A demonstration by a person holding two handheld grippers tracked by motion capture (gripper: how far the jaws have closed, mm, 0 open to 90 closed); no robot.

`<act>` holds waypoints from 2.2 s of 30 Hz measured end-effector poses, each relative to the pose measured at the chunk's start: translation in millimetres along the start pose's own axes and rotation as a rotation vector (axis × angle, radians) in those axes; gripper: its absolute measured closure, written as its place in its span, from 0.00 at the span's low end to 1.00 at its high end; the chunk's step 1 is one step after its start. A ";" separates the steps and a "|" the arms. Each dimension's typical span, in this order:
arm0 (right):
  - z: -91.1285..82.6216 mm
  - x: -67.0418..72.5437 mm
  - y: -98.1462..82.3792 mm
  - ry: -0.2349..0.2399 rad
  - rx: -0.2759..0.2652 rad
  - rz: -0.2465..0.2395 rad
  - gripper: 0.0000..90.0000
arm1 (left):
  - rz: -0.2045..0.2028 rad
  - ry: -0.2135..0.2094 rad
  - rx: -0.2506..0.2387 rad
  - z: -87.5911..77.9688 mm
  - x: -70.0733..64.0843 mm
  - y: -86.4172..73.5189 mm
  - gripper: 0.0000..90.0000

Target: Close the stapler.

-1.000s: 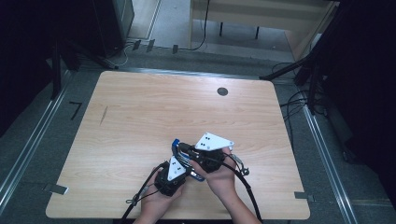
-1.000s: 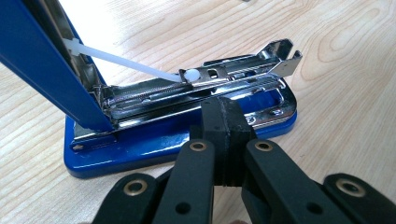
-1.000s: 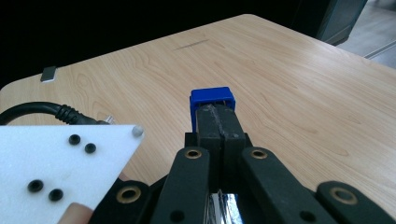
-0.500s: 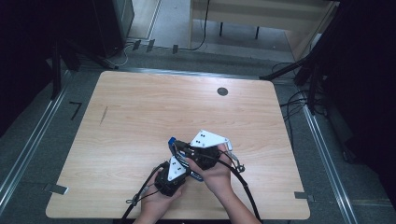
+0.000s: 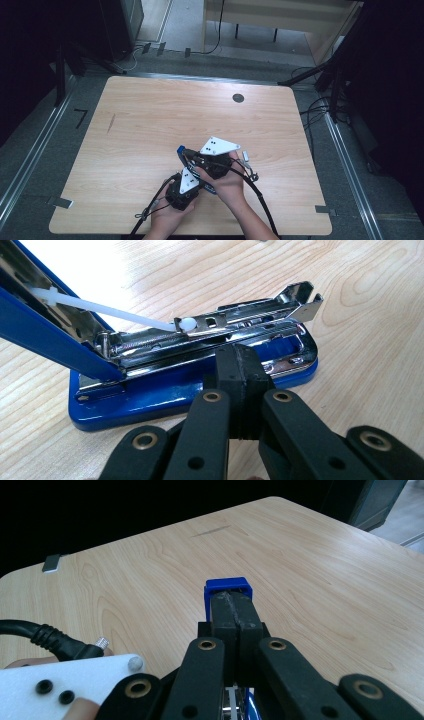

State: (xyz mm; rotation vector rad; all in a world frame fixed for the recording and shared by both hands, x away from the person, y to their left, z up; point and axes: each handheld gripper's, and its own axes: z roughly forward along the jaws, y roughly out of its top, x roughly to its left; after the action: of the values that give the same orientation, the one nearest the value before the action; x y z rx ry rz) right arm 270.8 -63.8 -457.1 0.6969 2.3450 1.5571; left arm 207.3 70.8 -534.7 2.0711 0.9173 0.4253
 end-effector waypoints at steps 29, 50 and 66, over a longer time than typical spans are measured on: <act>28.5 -2.8 -4.6 0.022 0.066 0.004 1.00 | 0.007 0.000 0.004 -0.3 0.1 0.1 1.00; 37.6 -5.6 -8.8 0.029 0.107 -0.006 1.00 | 0.010 0.002 0.008 -0.5 -0.1 0.1 1.00; 48.7 -7.0 -16.5 0.034 0.162 -0.008 1.00 | 0.005 -0.003 0.006 -0.4 0.0 0.0 1.00</act>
State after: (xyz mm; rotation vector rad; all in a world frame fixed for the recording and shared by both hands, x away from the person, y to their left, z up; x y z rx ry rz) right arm 294.4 -33.7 -492.1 0.7004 2.5164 1.3977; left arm 207.1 71.0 -534.4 2.0795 0.9130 0.4230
